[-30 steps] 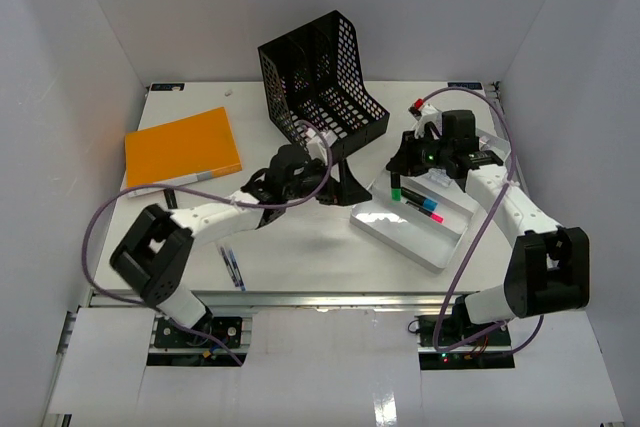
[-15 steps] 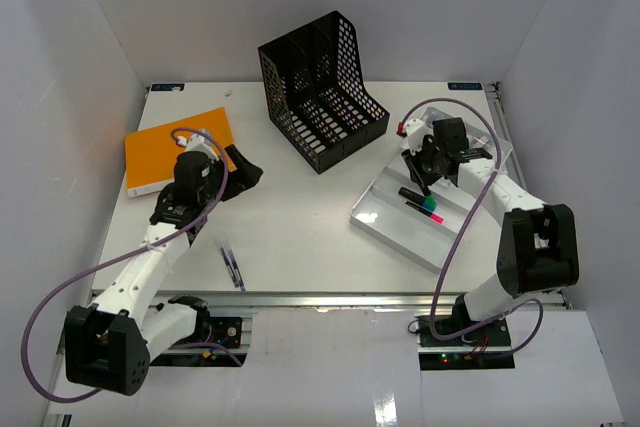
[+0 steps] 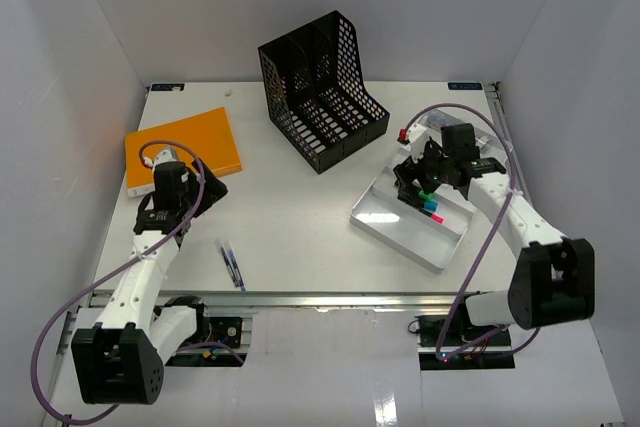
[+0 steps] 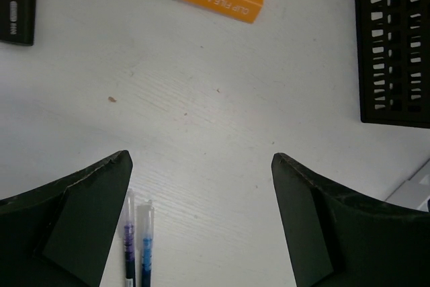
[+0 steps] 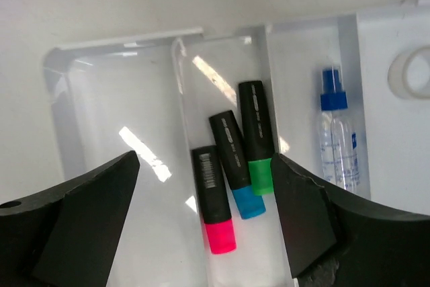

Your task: Organize the desk

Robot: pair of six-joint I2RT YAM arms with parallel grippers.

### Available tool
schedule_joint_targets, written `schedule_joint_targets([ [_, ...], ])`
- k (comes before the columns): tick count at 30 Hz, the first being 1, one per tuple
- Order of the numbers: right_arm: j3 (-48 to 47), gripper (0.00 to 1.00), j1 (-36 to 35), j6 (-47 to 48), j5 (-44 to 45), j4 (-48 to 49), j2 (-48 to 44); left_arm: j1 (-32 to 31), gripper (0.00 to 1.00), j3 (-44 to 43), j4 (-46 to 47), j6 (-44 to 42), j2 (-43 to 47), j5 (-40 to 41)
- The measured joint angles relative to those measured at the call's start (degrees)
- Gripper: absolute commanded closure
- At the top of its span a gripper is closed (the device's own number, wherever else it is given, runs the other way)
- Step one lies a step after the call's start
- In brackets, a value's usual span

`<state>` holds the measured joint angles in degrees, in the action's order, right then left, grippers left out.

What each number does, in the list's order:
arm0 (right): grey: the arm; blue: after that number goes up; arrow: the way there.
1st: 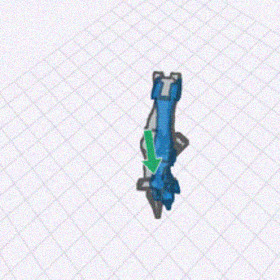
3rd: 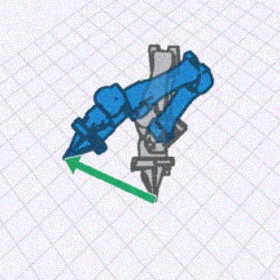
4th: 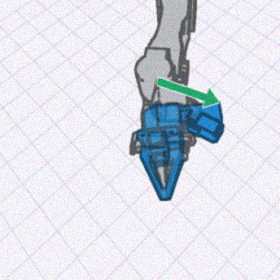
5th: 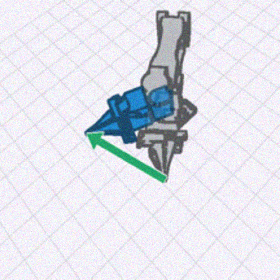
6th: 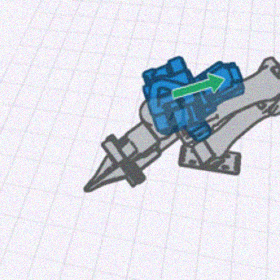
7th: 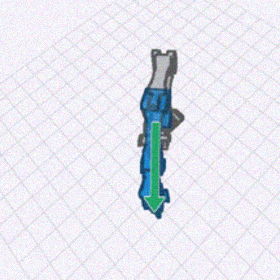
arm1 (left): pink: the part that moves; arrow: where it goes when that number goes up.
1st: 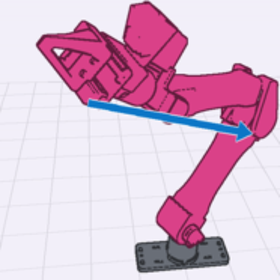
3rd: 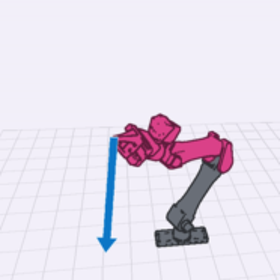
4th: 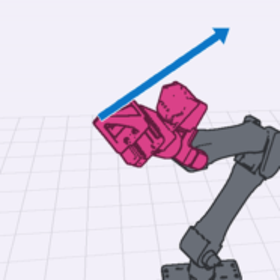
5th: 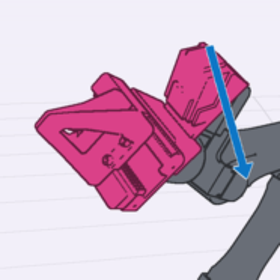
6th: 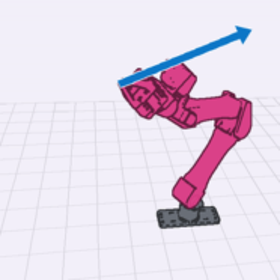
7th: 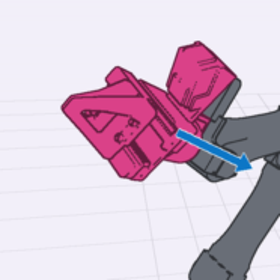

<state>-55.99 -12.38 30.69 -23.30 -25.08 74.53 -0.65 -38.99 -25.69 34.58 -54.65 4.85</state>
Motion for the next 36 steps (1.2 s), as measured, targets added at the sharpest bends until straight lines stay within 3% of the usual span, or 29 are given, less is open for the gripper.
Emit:
schedule_joint_targets([
  [5, 1.2, 0.12, -0.2, 4.1, -12.6, -2.6, -8.5, 2.0, 0.09, 0.1, -2.0, -2.6, 0.3, 6.5],
  [10, 3.1, 0.12, -0.2, 7.2, -18.0, -6.1, -9.5, 5.7, 0.12, -0.2, -1.6, -6.2, -6.4, 12.1],
  [19, 3.4, 0.12, 0.2, 8.9, -21.0, -8.0, -9.1, 12.8, 0.18, -10.9, 5.3, -16.8, -33.9, 12.2],
  [27, 3.4, 0.12, 2.1, 8.9, -22.0, -8.0, -9.2, 12.9, 0.39, -18.5, 8.4, -21.8, -44.8, 11.1],
  [33, 3.4, 0.12, 3.2, 8.9, -22.1, -8.0, -8.8, 12.9, 0.74, -20.2, 9.4, -23.1, -46.7, 10.8],
  [36, 3.9, 0.12, 3.7, 9.0, -22.1, -8.0, -8.6, 12.9, 0.79, -19.6, 9.9, -22.8, -46.4, 10.3],
])
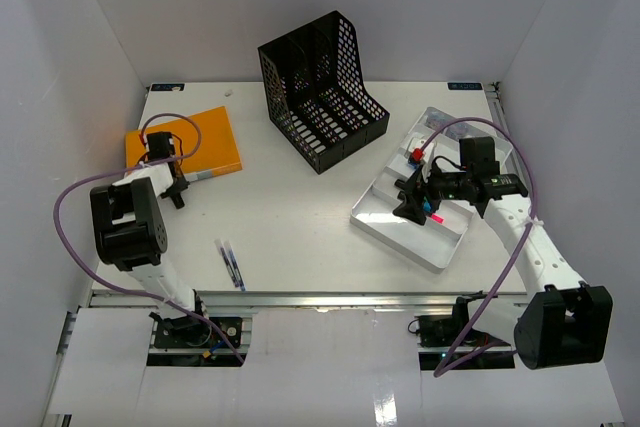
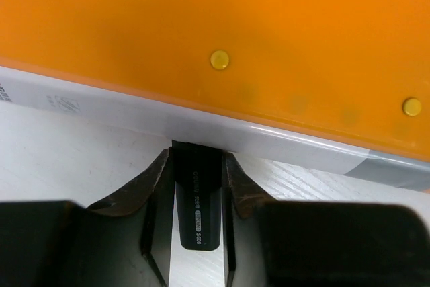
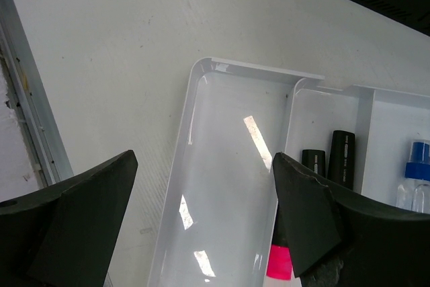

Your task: Organize the desk

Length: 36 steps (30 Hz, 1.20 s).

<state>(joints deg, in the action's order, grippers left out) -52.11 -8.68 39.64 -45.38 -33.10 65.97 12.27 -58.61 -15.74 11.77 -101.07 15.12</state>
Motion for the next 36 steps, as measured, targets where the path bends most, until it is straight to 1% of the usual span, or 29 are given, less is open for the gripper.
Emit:
schedule_joint_targets([
  [5, 1.1, 0.12, 0.4, 0.0, 0.2, -0.1, 0.1, 0.2, 0.82, 3.5, 0.1, 2.2, 3.3, -4.3],
  [11, 2.2, 0.11, 0.5, 0.0, 0.2, -0.1, -0.1, 0.4, 0.83, 10.3, 0.0, 6.7, 9.8, -17.6],
  [17, 3.6, 0.11, 0.5, -0.1, -0.1, -0.2, -1.3, 0.3, 0.84, 16.3, -1.3, 10.7, 15.4, -34.4],
  [22, 5.0, 0.11, 0.5, -0.4, -1.8, -0.1, -1.3, 0.2, 0.84, 17.7, -2.7, 12.8, 19.4, -46.0],
  [27, 4.6, 0.14, 0.4, -1.4, -5.3, -0.2, 1.9, -0.5, 0.82, 18.8, 0.4, 15.4, 22.8, -57.1],
  [29, 2.7, 0.14, -0.3, -4.4, -6.3, -0.7, 5.0, -3.5, 0.82, 20.5, 5.8, 18.3, 22.9, -63.0],
  [31, -0.8, 0.14, -1.4, -8.2, -6.5, -0.1, 9.0, -9.2, 0.83, 21.9, 11.1, 20.7, 22.2, -67.5],
  [34, -5.8, 0.15, -3.6, -14.5, -6.8, 2.1, 13.0, -19.1, 0.83, 22.3, 18.5, 23.4, 20.1, -71.2],
  [36, -8.4, 0.15, -5.1, -20.1, -6.8, 4.4, 14.6, -24.7, 0.83, 22.3, 23.7, 25.0, 18.7, -71.9],
])
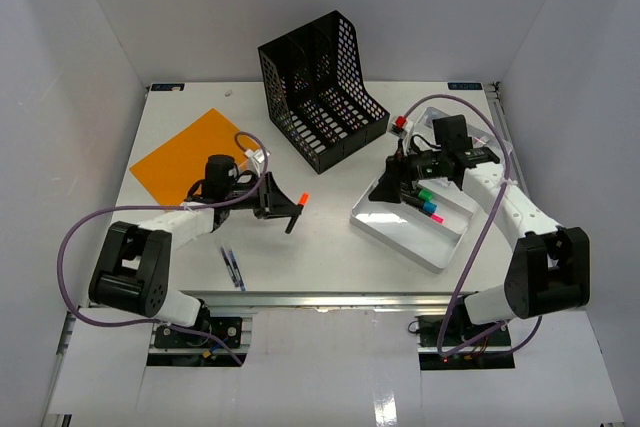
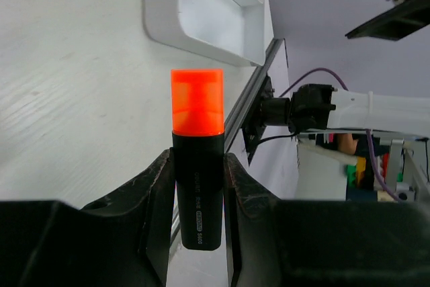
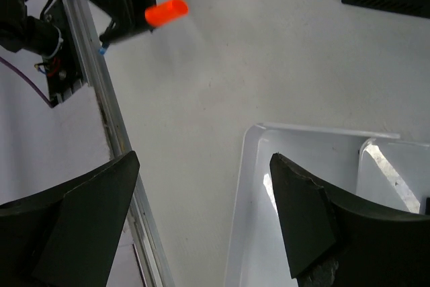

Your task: Organize the desk

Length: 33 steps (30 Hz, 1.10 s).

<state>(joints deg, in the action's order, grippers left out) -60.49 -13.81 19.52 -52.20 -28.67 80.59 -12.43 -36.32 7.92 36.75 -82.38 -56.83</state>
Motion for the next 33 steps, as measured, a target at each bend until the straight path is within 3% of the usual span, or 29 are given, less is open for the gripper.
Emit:
schedule_joint_targets([
  [8, 0.7, 0.16, -3.9, -28.6, 4.6, 19.8, 1.1, -13.7, 0.84, -4.3, 11.4, 0.4, -3.0, 9.9],
  [14, 1.5, 0.19, -4.2, -41.5, 6.0, 27.6, 3.5, -20.2, 0.84, -5.9, 16.7, -1.7, -3.4, 20.2],
  [19, 1.5, 0.25, -4.3, -46.3, 8.3, 28.5, 5.3, -23.8, 0.84, -8.1, 18.1, -4.5, -3.8, 27.4],
  [28, 1.5, 0.49, -4.9, -49.0, 10.2, 28.5, 7.0, -26.9, 0.84, -11.5, 17.6, -8.2, -6.0, 34.8],
  [33, 1.5, 0.57, -5.9, -49.3, 10.4, 28.7, 7.0, -28.9, 0.83, -13.5, 17.3, -9.5, -7.7, 37.5],
])
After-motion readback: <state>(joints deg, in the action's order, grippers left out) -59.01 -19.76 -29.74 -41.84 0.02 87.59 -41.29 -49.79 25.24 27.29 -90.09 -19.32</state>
